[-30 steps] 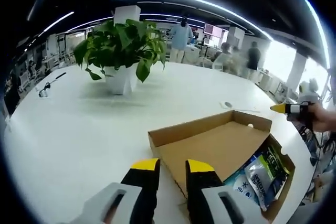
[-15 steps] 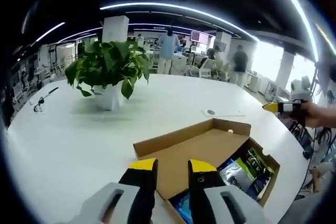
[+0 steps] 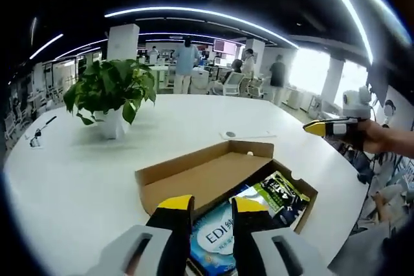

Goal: Operate the shoe box by opening the lid, removing the specified soft item, and placing it in the target area until the item is outside and the box remains undamaged.

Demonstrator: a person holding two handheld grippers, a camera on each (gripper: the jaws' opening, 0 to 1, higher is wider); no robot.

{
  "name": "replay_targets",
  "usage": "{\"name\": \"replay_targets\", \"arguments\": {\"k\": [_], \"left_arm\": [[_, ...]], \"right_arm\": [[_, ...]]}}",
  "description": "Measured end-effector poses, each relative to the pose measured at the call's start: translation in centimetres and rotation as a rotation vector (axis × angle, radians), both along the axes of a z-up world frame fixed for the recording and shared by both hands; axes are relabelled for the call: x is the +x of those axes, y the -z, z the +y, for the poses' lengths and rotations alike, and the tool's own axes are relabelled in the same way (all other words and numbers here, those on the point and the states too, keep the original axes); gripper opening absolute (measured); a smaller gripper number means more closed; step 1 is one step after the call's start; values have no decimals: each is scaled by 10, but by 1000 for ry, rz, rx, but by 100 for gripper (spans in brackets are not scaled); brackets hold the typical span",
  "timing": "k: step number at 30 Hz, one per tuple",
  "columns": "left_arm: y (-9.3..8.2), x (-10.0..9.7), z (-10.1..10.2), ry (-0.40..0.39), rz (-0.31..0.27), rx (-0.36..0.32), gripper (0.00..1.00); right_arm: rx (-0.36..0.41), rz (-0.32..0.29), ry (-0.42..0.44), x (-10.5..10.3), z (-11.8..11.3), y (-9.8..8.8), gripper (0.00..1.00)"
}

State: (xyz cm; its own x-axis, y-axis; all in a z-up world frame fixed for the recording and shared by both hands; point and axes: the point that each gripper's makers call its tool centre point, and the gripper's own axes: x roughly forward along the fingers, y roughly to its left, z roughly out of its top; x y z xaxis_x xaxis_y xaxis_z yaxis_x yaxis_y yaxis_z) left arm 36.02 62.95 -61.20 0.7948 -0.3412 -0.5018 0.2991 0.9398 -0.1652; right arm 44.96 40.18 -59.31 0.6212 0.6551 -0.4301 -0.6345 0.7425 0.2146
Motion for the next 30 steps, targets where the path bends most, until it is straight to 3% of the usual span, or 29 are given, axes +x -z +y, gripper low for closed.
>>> {"name": "replay_targets", "arguments": {"k": [9, 22, 30], "left_arm": [[11, -19, -14, 29, 27, 0, 22], [17, -18, -24, 39, 39, -13, 22], [43, -19, -39, 60, 104, -48, 22]], "right_arm": [[15, 3, -4, -13, -1, 8, 15], [17, -2, 2, -26, -3, 5, 14], [14, -4, 11, -32, -9, 3, 15]]}}
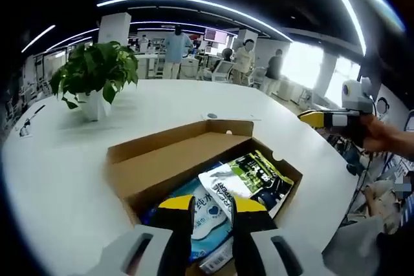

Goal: Operate the shoe box by opening the lid, removing the specified soft item, and placing it in the target area until the item is outside and the box remains undamaged.

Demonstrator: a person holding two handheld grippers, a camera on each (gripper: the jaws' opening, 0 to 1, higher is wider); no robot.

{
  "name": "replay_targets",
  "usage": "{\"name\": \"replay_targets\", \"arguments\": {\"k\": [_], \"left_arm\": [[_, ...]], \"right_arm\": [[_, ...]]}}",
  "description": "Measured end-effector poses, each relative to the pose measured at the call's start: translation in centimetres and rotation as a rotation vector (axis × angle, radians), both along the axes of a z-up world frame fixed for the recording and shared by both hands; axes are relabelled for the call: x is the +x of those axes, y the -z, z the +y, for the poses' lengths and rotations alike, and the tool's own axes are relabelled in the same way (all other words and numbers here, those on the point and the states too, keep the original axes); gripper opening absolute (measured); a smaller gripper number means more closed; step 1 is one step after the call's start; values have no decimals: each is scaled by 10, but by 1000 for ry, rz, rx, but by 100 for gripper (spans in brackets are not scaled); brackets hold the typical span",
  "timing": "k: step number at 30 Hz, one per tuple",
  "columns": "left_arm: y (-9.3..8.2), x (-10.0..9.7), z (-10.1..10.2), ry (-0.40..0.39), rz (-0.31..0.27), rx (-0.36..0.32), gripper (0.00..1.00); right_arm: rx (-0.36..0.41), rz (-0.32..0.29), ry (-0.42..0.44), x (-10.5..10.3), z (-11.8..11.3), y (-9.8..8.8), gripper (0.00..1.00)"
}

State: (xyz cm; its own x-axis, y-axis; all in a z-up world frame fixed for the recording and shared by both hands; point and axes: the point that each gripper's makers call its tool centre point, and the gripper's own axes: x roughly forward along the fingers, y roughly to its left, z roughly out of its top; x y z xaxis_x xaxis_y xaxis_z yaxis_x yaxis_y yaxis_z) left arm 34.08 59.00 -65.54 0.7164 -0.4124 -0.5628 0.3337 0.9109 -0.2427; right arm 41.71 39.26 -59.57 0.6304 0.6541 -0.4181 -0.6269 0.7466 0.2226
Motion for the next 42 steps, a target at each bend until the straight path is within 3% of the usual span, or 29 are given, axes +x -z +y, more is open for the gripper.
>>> {"name": "replay_targets", "arguments": {"k": [4, 10, 12, 23, 34, 42], "left_arm": [[21, -5, -8, -8, 66, -46, 23], [39, -9, -22, 4, 116, -58, 23], [46, -10, -24, -6, 157, -60, 23], [57, -8, -43, 9, 226, -107, 20], [61, -9, -43, -15, 235, -120, 4], [61, -11, -44, -7, 231, -140, 2]], "right_arm": [[0, -2, 8, -2, -6, -1, 14], [-4, -6, 19, -6, -16, -1, 14], [-3, -2, 32, -6, -22, 1, 13], [-1, 24, 59, -21, -35, 17, 13], [-3, 52, 45, -32, -30, 29, 13], [5, 87, 23, -40, -16, 40, 12]]}}
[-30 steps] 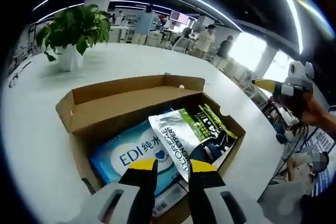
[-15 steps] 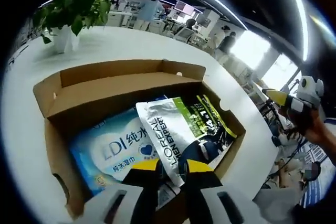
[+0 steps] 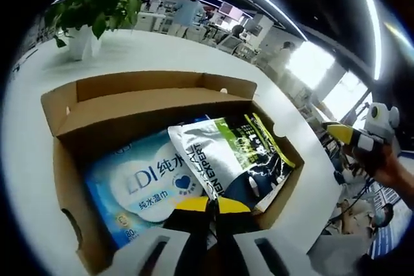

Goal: Operate the shoe box by opening the lid, removing the specified soft item, and placing it in the target area until the item is outside and the box remains undamaged.

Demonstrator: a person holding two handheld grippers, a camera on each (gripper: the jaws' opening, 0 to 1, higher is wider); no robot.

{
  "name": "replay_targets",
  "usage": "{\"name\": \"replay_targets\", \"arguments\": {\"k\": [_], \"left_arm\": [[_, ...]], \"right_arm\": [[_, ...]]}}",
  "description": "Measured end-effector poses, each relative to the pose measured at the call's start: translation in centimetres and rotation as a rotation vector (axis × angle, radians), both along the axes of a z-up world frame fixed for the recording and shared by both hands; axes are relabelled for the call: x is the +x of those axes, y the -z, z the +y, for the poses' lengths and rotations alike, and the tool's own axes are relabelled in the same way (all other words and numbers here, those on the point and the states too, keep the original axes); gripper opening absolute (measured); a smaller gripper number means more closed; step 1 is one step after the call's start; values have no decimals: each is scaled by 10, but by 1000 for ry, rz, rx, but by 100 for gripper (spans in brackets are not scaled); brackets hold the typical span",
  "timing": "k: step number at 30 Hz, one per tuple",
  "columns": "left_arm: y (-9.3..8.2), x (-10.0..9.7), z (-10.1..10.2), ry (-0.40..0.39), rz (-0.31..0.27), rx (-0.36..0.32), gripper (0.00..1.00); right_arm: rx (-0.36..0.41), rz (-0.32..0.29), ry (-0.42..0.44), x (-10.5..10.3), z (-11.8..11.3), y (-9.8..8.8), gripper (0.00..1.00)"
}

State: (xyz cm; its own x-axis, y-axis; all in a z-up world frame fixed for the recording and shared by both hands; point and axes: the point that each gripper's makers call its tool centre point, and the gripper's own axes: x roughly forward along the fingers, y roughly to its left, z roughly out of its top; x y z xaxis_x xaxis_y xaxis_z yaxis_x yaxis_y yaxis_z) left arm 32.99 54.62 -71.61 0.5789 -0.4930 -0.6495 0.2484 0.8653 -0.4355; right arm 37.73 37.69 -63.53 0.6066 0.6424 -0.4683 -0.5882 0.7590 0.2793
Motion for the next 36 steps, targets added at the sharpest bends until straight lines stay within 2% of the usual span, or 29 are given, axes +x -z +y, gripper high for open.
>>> {"name": "replay_targets", "arguments": {"k": [4, 10, 19, 36], "left_arm": [[0, 1, 3, -1, -6, 9, 1], [2, 0, 20, -19, -4, 25, 1], [6, -4, 34, -43, 6, 31, 1], [8, -3, 35, -36, 11, 37, 1]], "right_arm": [[4, 11, -12, 1, 7, 3, 12], [3, 36, -37, 1, 24, 12, 12], [-8, 88, -100, -7, 56, 32, 12], [-37, 178, -124, -4, 70, 63, 14]]}}
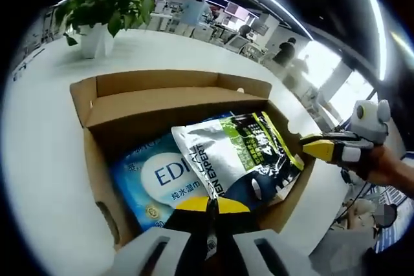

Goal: Operate the shoe box by opening the lid, removing the specified soft item, and placing it in the target area until the item is outside and the box remains undamaged.

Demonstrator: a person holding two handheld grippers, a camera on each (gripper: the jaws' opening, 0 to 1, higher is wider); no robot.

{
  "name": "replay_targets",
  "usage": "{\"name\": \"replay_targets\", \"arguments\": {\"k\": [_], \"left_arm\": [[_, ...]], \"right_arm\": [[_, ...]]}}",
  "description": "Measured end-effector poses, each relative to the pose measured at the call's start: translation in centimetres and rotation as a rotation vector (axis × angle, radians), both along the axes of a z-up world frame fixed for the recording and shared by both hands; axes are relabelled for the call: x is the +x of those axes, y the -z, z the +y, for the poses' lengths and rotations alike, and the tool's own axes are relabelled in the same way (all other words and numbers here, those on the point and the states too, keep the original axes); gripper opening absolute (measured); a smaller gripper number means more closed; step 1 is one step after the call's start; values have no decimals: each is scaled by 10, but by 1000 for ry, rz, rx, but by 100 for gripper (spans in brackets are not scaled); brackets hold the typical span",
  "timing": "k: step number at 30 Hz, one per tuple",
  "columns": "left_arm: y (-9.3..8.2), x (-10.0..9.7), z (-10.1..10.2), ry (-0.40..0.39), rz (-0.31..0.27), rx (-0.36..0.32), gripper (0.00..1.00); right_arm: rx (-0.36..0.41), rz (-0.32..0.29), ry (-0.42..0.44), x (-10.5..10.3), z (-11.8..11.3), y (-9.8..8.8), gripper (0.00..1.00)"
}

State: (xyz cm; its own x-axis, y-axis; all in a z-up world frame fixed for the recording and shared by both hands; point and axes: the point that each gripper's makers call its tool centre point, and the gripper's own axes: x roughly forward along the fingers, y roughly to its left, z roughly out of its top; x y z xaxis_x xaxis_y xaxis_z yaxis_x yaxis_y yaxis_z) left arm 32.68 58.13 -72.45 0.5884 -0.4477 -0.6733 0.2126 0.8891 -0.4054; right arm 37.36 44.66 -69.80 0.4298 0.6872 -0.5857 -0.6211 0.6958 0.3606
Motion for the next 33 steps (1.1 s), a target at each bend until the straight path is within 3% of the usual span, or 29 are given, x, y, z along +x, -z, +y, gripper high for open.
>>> {"name": "replay_targets", "arguments": {"k": [3, 6, 12, 23, 28, 33], "left_arm": [[0, 0, 0, -7, 1, -9, 1], [0, 0, 0, -6, 2, -7, 1], [0, 0, -1, -6, 4, -3, 1], [-3, 1, 0, -9, 1, 3, 1], [-12, 6, -7, 4, -21, 5, 0], [-24, 10, -10, 7, -34, -5, 0]], "right_arm": [[14, 45, 11, 0, 4, 6, 16], [8, 50, 7, 1, 8, 8, 17], [-33, 100, 6, -2, 12, 25, 18], [14, 102, 39, 0, 16, 18, 1], [8, 95, 49, 0, 12, 17, 0], [48, 102, 79, 3, 5, 6, 0]]}}
